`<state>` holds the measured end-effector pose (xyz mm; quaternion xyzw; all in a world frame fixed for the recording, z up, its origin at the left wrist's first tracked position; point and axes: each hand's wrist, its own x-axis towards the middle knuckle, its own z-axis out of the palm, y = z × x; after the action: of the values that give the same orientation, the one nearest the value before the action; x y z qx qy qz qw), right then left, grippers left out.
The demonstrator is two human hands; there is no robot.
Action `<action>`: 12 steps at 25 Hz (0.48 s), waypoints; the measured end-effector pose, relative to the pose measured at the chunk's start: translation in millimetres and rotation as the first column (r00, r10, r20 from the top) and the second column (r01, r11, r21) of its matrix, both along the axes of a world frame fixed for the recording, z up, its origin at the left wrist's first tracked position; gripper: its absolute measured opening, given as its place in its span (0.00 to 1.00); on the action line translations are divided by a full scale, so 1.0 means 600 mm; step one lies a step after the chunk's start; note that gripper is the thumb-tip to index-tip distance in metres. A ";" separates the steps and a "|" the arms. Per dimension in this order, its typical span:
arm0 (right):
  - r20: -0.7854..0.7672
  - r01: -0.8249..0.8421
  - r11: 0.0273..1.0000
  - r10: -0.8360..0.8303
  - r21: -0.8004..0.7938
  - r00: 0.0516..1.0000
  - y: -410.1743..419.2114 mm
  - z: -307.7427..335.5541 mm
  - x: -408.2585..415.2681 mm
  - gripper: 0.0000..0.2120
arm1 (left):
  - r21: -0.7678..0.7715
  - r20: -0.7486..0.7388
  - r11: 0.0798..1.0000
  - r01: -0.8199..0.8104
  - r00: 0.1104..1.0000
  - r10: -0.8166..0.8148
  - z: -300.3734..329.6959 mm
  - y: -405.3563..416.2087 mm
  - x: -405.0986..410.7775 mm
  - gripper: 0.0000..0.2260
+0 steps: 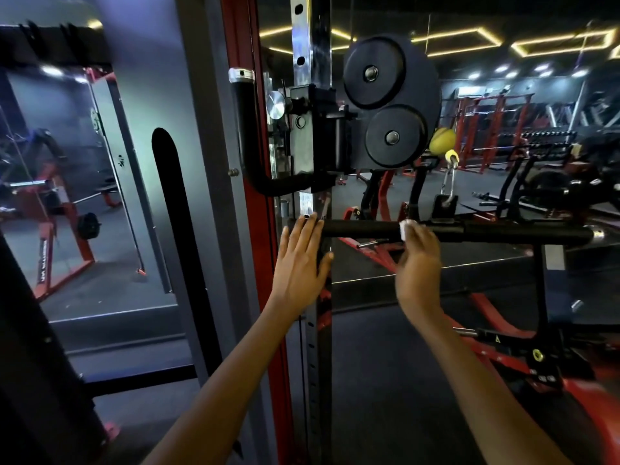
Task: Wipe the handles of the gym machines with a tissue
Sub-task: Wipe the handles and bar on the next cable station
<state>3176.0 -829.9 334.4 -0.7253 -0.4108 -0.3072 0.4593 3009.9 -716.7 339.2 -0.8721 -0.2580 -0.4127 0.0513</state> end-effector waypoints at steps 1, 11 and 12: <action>0.029 -0.020 0.999 0.021 -0.032 0.999 0.013 0.007 -0.010 0.26 | 0.044 -0.057 0.999 -0.005 0.998 0.008 0.016 0.011 0.016 0.28; 0.043 -0.076 0.991 0.081 -0.107 0.996 0.014 0.004 0.038 0.22 | 0.184 -0.151 0.980 -0.073 0.983 0.101 0.027 0.067 0.079 0.29; 0.043 -0.080 0.994 0.084 -0.080 0.996 0.010 0.008 0.037 0.22 | 0.168 -0.157 0.983 -0.075 0.982 0.101 0.020 0.067 0.077 0.29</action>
<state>3197.9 -823.8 339.0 -0.7178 -0.4625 -0.2883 0.4332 3055.9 -676.4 351.3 -0.8839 -0.2569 -0.3560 0.1612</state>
